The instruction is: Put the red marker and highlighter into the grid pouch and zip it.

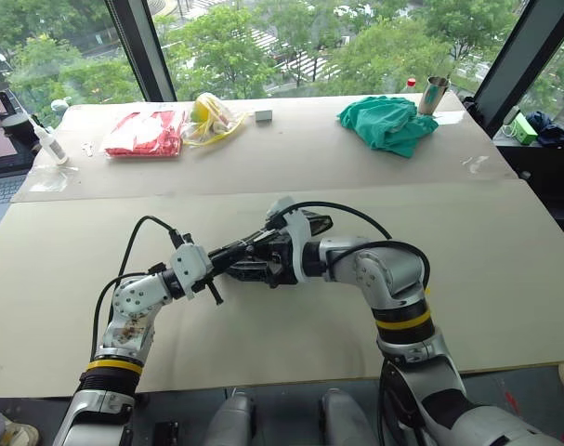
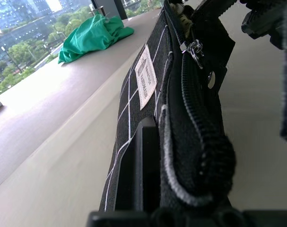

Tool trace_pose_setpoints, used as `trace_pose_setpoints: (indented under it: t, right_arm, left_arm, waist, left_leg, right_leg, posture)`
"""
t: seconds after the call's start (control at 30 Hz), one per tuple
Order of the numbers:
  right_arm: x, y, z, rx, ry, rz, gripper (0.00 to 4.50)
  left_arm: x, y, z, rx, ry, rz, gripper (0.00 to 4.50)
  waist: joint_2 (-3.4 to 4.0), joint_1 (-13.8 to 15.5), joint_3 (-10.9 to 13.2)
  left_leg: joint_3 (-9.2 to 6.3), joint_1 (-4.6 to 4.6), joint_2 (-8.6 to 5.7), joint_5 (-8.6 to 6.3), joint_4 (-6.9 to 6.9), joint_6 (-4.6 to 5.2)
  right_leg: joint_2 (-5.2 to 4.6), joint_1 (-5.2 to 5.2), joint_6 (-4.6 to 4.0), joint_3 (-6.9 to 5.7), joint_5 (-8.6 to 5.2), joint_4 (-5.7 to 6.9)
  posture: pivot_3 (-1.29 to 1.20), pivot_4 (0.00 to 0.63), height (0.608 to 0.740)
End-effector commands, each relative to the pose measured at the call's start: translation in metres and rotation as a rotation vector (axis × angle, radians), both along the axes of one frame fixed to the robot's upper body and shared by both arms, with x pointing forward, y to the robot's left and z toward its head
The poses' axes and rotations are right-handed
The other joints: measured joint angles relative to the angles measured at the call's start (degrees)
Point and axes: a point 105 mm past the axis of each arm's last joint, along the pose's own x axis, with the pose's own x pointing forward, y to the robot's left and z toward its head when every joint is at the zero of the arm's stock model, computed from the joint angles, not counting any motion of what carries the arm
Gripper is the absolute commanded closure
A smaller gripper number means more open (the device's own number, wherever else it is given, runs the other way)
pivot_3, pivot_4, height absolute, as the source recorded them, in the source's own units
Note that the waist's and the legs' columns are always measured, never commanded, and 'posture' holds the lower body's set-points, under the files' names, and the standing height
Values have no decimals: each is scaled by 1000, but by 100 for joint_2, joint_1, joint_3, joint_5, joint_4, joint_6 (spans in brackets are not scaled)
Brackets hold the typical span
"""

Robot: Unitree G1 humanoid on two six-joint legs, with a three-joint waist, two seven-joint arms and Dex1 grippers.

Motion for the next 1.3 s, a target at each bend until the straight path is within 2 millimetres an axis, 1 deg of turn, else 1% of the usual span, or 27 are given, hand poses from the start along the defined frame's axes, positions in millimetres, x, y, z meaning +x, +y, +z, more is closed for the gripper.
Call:
trace_pose_setpoints:
  t: [0.03,0.37,0.5,0.6,0.7,0.77,0.83,0.87,0.93,0.97,1.0,1.03,1.1,1.17,1.23,1.3]
  right_arm:
    - [-3,3,16,29,-59,23,1064]
    - [-4,-1,18,36,-68,28,4451]
    - [-6,1,19,50,-65,32,4451]
    - [-5,-3,23,43,-72,30,4451]
    - [-8,-18,44,53,-129,41,4451]
    - [-12,-30,58,42,-199,62,4451]
    - [-23,-46,66,-43,-328,120,4451]
    - [-28,-51,67,-75,-365,147,4451]
    - [-40,-74,59,-257,-505,243,4451]
    - [-44,-85,53,-341,-546,284,4451]
    - [-43,-95,48,-427,-584,309,4451]
    - [-37,-108,43,-515,-609,311,4451]
    - [-17,-137,38,-700,-670,274,4451]
    - [1,-159,42,-818,-712,223,4451]
    - [17,-175,54,-865,-747,163,4451]
    - [21,-184,64,-867,-761,158,4451]
  left_arm:
    - [0,-1,8,-9,-26,-5,4500]
    - [1,0,8,-14,-27,4,4500]
    - [1,0,7,-15,-25,6,4500]
    - [1,0,7,-15,-25,6,4500]
    - [2,0,6,-16,-24,8,4500]
    - [2,0,6,-16,-24,10,4500]
    - [1,1,5,-15,-22,12,4500]
    - [2,1,5,-15,-22,12,4500]
    - [2,1,5,-15,-22,12,4500]
    - [2,1,5,-15,-23,11,4500]
    - [2,1,5,-15,-23,10,4500]
    - [3,0,5,-15,-24,9,4500]
    - [3,0,5,-14,-24,7,4500]
    - [4,-1,5,-14,-25,5,4500]
    - [5,-1,5,-14,-26,3,4500]
    - [5,-1,6,-13,-28,3,4500]
  waist:
    - [0,-1,0]
    - [0,-17,0]
    - [0,-16,0]
    - [0,-15,0]
    - [0,-4,0]
    - [0,8,0]
    - [0,32,0]
    - [0,39,0]
    - [0,32,0]
    - [0,45,0]
    - [0,64,1]
    - [-1,47,1]
    - [-2,-2,1]
    - [-3,-35,1]
    - [-3,-38,2]
    - [-3,-33,2]
  left_leg:
    - [0,0,0,0,0,0]
    - [2,0,1,0,-1,0]
    - [2,-1,1,0,-1,0]
    - [1,-1,1,0,-1,0]
    - [1,-1,1,0,-1,0]
    - [0,-5,0,0,-1,0]
    - [0,-5,-1,0,-1,0]
    - [4,-7,-2,0,-1,1]
    - [9,-9,-2,-1,-1,2]
    - [15,-11,-2,-2,-1,3]
    - [23,-14,-2,-2,-1,4]
    - [25,-20,-6,-2,-1,4]
    - [37,-13,-3,-4,1,7]
    - [45,-5,7,-4,1,7]
    - [47,-2,8,-4,0,7]
    - [49,-4,8,-4,0,7]
  right_leg:
    - [0,0,0,0,0,0]
    - [1,-2,0,1,0,0]
    - [0,-2,0,0,0,0]
    - [0,-2,0,0,0,0]
    - [0,-2,0,1,0,0]
    - [-1,-3,0,0,0,-3]
    - [-1,-1,0,-1,0,-5]
    - [-1,2,0,-8,0,-11]
    - [-1,3,0,-10,0,-17]
    - [-1,3,0,-10,0,-18]
    - [-1,4,0,-13,0,-25]
    - [-3,7,2,-20,0,-33]
    - [-1,13,2,-15,0,-36]
    - [5,15,2,-13,0,-33]
    - [5,14,2,-12,0,-30]
    - [5,12,2,-9,0,-30]
  posture:
    - [0,150,740]
    - [0,150,740]
    - [0,150,740]
    - [0,150,740]
    - [0,150,740]
    - [0,150,740]
    - [0,150,740]
    - [0,150,740]
    - [0,150,740]
    - [0,150,740]
    - [0,150,740]
    - [0,150,740]
    - [0,150,740]
    - [0,150,740]
    - [0,150,740]
    - [0,150,740]
